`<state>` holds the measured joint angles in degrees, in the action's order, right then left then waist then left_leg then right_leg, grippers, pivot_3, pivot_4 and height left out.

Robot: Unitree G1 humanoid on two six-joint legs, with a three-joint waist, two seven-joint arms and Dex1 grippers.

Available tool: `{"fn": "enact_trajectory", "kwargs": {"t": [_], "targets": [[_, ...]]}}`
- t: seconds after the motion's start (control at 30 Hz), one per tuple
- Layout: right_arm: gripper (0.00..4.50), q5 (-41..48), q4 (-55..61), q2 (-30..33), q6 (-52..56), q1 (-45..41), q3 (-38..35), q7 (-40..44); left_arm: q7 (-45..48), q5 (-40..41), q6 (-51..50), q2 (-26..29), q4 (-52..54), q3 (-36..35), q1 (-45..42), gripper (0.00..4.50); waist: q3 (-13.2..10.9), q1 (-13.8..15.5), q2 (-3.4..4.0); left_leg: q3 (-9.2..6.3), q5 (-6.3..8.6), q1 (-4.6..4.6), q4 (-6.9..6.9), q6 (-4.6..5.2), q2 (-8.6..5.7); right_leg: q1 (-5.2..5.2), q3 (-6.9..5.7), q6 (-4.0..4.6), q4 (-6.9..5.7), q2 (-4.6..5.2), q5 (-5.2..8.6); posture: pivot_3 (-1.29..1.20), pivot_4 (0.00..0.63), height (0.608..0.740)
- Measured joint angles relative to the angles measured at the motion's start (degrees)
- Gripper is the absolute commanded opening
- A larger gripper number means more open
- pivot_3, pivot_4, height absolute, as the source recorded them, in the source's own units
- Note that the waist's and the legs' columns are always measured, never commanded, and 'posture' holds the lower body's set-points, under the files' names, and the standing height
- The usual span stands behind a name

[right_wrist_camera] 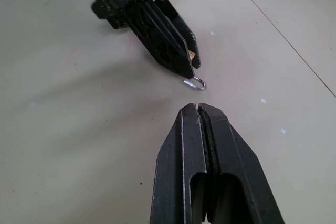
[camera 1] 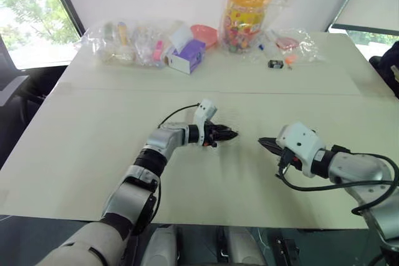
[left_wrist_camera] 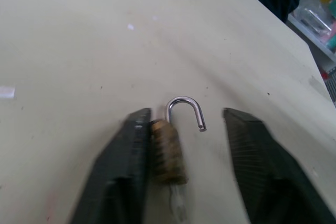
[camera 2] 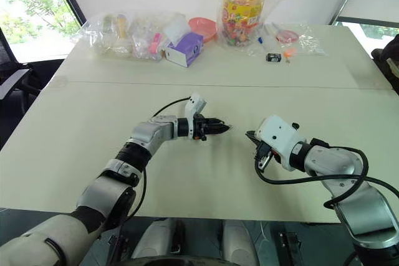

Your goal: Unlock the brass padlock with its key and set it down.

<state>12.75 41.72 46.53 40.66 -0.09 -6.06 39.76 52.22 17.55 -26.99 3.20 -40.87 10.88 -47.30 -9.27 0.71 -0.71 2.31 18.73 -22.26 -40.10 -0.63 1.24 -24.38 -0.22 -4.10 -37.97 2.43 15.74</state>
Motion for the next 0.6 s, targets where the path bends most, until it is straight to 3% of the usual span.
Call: {"fn": "enact_trajectory", "kwargs": {"t": [0.07,0.1,0.17,0.37,0.6], "targets": [[0.00,0.1,0.5,0.0,0.4,0.2,-0.1,-0.2,1.0,0.0,0.3,0.1,0.0,-0.2,-0.1,4.35,0.0,-0.1,0.00,-0.01,0.00,0.08,0.00,0.00,0.00,0.07,0.00,0.00,0.00,0.00,0.00,0.00,0.150,0.740],[0.00,0.1,0.8,0.0,0.7,0.2,-0.1,-0.3,1.8,0.0,0.2,0.4,0.2,-0.3,-0.1,4.43,0.0,-0.2,0.00,-0.01,0.00,0.11,0.00,0.00,0.01,0.09,0.00,0.00,-0.01,-0.02,0.00,0.00,0.150,0.740],[0.00,0.7,1.1,0.0,1.1,0.1,-0.2,-0.3,2.9,0.0,-0.8,1.6,1.5,-0.3,0.2,4.43,0.0,-0.5,0.00,-0.02,0.00,0.13,0.01,0.00,0.04,0.09,0.01,0.00,-0.03,-0.06,0.00,0.00,0.150,0.740],[0.00,2.3,1.4,2.3,2.4,0.3,-1.8,1.4,9.0,2.2,-8.8,12.9,14.8,-1.0,6.5,4.43,0.0,-1.9,0.01,-0.03,0.00,0.16,0.08,-0.01,0.40,0.05,0.04,0.01,-0.05,-0.21,0.01,0.00,0.150,0.740],[0.00,4.2,1.3,3.9,2.2,-0.9,-2.8,3.5,13.9,5.7,-14.1,22.4,31.0,-2.2,12.5,4.43,0.0,-0.1,0.01,-0.05,-0.01,0.00,0.00,-0.02,0.23,0.05,0.01,0.01,0.03,0.01,0.01,0.00,0.150,0.740]]}}
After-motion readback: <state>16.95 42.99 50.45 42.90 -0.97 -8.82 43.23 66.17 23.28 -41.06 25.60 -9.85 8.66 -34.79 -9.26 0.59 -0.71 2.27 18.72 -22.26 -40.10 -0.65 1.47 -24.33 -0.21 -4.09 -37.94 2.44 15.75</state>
